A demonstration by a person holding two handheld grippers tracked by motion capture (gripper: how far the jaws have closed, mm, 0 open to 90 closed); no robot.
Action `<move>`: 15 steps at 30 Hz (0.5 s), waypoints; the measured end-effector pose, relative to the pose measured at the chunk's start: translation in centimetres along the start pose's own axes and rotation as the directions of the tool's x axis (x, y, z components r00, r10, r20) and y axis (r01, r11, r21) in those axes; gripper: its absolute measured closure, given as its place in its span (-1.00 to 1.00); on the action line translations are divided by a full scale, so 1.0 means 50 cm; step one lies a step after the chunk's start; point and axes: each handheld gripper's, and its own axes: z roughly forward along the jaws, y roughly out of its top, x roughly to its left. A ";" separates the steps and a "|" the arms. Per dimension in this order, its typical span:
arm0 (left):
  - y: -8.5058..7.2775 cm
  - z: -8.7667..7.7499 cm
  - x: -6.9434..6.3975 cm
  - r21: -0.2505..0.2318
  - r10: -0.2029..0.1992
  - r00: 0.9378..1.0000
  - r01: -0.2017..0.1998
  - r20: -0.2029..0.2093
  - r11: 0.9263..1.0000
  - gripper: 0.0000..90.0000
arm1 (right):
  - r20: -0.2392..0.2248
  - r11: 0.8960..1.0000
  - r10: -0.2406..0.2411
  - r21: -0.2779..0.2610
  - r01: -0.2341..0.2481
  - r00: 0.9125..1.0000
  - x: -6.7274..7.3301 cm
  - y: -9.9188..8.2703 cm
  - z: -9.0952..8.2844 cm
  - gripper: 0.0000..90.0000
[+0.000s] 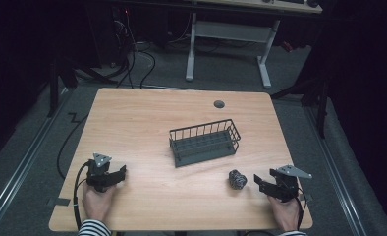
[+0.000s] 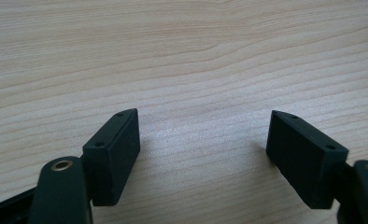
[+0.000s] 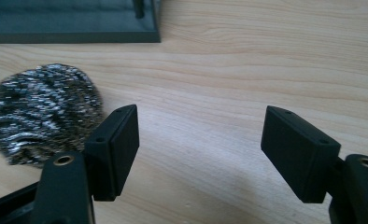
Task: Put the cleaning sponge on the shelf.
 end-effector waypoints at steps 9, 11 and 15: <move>0.000 0.000 0.000 -0.001 -0.001 1.000 0.001 0.000 1.000 -0.41 | -0.051 0.999 -0.033 -0.025 0.031 0.998 0.028 0.004 -0.024 -0.35; 0.000 0.000 0.000 -0.001 -0.001 1.000 0.001 0.000 1.000 -0.41 | -0.075 0.999 -0.033 -0.035 0.030 0.997 0.037 0.004 -0.030 -0.34; 0.000 0.000 0.000 -0.001 -0.001 1.000 0.001 -0.001 1.000 -0.41 | -0.097 0.997 -0.056 -0.053 0.051 0.994 0.051 0.006 -0.037 -0.34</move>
